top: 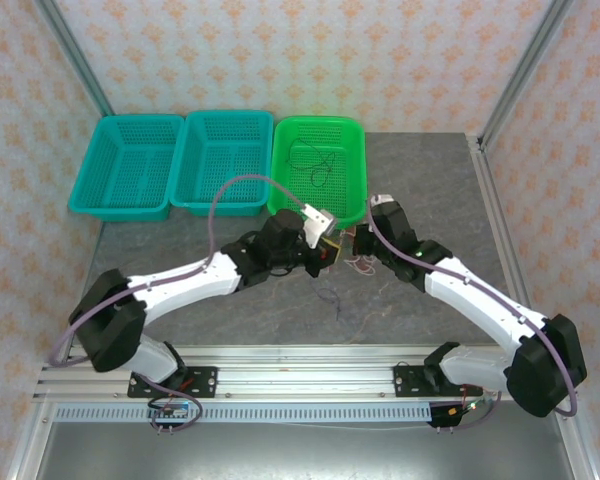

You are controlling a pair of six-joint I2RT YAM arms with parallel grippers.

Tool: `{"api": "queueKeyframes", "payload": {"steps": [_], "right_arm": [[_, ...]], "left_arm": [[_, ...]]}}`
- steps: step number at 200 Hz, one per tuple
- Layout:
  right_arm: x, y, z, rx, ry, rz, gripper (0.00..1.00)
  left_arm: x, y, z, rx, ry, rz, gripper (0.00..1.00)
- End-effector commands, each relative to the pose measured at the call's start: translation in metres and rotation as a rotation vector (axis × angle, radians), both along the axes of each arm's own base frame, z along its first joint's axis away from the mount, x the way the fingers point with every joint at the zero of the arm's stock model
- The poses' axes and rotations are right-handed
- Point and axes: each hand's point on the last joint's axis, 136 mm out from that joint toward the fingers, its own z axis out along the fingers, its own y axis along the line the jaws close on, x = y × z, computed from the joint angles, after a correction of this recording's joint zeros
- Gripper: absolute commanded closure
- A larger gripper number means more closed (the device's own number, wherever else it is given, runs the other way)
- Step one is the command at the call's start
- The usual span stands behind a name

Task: Untangle the cables

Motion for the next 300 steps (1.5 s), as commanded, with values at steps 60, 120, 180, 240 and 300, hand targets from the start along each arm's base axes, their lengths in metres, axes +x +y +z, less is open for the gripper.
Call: {"api": "queueKeyframes", "payload": {"steps": [60, 120, 180, 240, 300], "right_arm": [[-0.032, -0.156, -0.101, 0.109, 0.200, -0.852, 0.67], [-0.050, -0.195, -0.106, 0.205, 0.200, -1.022, 0.66], [-0.055, -0.224, -0.094, 0.252, 0.207, -1.088, 0.33], [-0.002, -0.159, -0.061, 0.525, 0.063, -0.641, 0.89], [-0.006, -0.127, -0.053, 0.436, 0.100, -0.422, 0.97]], "left_arm": [[-0.008, 0.136, 0.054, 0.010, -0.056, 0.399, 1.00], [-0.011, 0.220, 0.027, 0.136, 0.009, 0.706, 1.00], [-0.009, 0.268, -0.005, 0.157, 0.121, 0.929, 1.00], [-0.005, 0.197, -0.052, 0.025, 0.276, 0.586, 1.00], [-0.006, 0.202, -0.101, 0.219, 0.373, 0.612, 0.54]]}}
